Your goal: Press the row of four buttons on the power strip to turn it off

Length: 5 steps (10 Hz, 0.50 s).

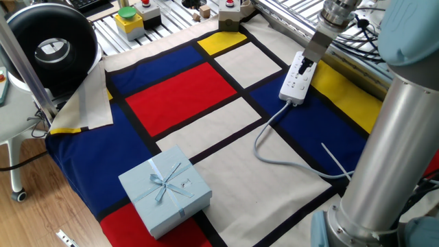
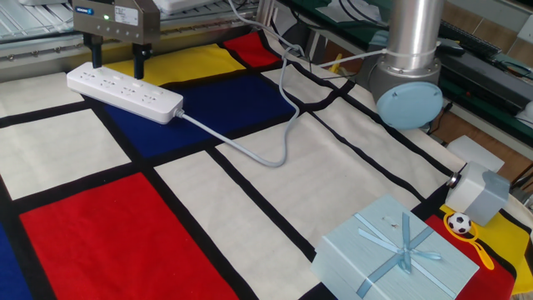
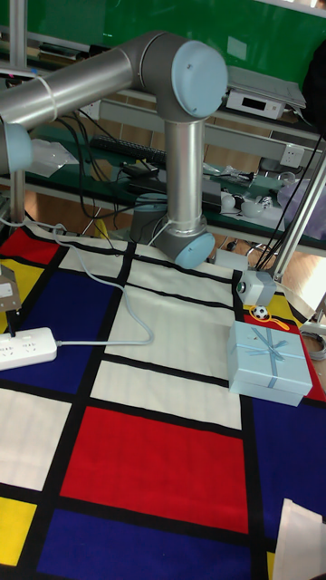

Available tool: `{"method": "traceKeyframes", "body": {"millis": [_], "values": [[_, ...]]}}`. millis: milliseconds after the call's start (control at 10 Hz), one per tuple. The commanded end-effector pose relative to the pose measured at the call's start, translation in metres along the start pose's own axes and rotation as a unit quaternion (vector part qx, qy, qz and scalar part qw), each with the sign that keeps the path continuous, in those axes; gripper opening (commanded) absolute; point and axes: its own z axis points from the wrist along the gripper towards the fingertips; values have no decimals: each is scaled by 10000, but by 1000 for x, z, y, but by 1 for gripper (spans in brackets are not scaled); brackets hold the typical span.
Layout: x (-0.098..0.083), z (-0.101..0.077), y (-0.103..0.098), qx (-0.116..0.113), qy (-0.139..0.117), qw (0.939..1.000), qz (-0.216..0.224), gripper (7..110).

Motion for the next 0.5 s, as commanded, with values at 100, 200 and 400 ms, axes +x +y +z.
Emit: {"method": "traceKeyframes", "body": {"millis": [100, 200, 400], "values": [[-3, 2, -3, -30, -110, 9999, 8, 88], [-2, 2, -3, -34, -120, 9999, 9, 88], [1, 3, -4, -54, -112, 9999, 3, 88]]}}
